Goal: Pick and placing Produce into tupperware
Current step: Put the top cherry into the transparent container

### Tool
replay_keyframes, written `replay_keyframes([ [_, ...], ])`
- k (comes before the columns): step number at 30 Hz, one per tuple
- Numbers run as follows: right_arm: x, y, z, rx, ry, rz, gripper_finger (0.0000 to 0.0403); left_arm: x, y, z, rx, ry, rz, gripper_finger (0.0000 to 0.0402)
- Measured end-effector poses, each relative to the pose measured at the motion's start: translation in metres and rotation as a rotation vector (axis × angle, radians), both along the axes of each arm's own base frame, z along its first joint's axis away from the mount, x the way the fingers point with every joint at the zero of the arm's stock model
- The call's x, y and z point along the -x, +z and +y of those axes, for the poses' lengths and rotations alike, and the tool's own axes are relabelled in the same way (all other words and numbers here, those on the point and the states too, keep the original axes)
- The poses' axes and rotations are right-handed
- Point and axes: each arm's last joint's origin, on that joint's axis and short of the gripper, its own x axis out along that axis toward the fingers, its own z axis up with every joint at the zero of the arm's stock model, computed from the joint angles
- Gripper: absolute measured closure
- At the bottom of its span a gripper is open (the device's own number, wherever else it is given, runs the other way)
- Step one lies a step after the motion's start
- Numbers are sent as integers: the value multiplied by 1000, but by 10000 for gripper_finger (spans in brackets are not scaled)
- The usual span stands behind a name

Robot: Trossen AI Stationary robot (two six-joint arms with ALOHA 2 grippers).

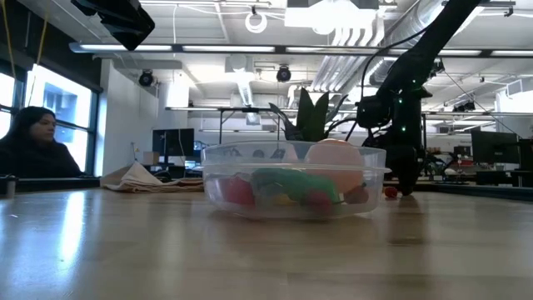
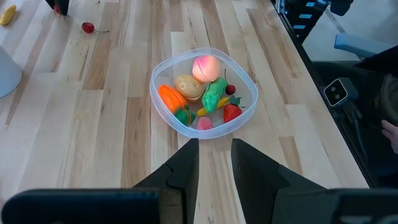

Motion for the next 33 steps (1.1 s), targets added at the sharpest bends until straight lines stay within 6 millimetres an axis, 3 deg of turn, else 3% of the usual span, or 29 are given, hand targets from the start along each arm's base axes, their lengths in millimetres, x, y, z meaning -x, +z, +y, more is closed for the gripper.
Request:
replay_keyframes([
  [33, 0, 0, 1, -25, -35, -22, 266, 0, 0, 0, 0, 0, 0, 318],
])
